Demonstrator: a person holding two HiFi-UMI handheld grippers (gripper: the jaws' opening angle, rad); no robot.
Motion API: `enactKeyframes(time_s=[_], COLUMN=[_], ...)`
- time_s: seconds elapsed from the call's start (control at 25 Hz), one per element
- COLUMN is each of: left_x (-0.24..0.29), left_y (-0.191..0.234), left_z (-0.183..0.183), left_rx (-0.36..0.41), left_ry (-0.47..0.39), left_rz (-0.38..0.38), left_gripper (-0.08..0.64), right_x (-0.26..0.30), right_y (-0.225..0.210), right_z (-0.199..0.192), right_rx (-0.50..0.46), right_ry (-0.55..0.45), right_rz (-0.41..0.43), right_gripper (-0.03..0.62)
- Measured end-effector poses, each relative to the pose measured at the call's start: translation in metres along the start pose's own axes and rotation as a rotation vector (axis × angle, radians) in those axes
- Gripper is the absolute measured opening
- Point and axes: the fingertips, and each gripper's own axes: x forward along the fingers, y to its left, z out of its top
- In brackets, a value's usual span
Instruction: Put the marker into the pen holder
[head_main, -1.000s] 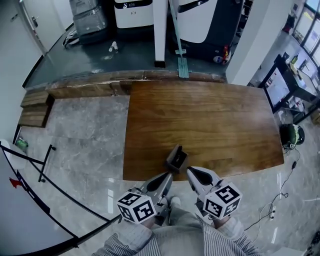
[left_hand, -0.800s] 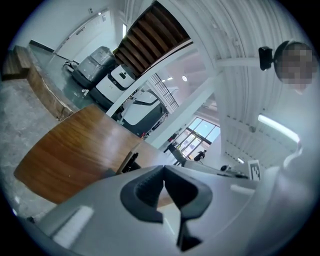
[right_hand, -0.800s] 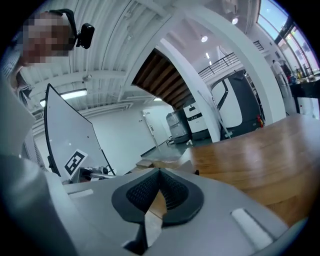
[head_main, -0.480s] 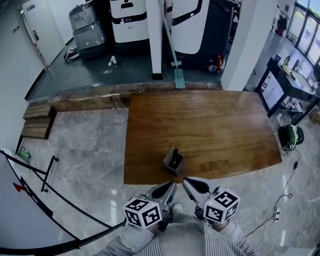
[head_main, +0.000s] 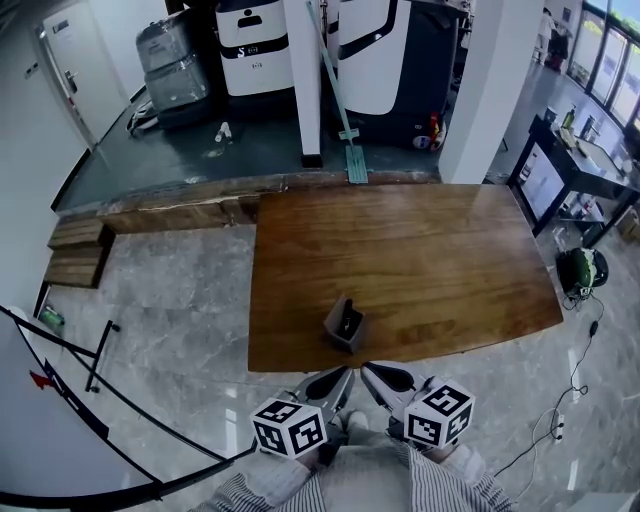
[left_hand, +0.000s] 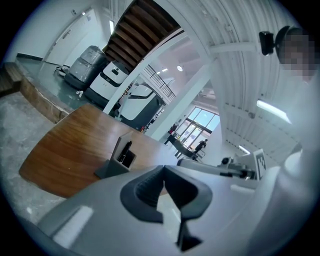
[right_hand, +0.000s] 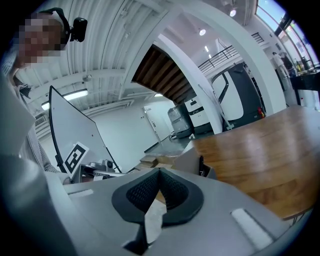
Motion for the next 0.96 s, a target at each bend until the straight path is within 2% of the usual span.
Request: enactKeyframes(time_s=[0.36,0.96], left_x=[-0.004,-0.010], left_y=[0.002,-0.001], left_z=[-0.009,-0.011], left_rx=[-0.035,-0.028], left_ry=[0.006,0.000], left_rz=[0.024,0.038], left_gripper=[0.008,0.006], right_x=[0.001,-0.004], right_y=[0.009,0.006], right_z=[-0.013,-0.015], right_rx=[0.000,0.008], right_ry=[0.037,0.035], right_rz=[0.019,-0.002], right_gripper=[0.000,-0.001])
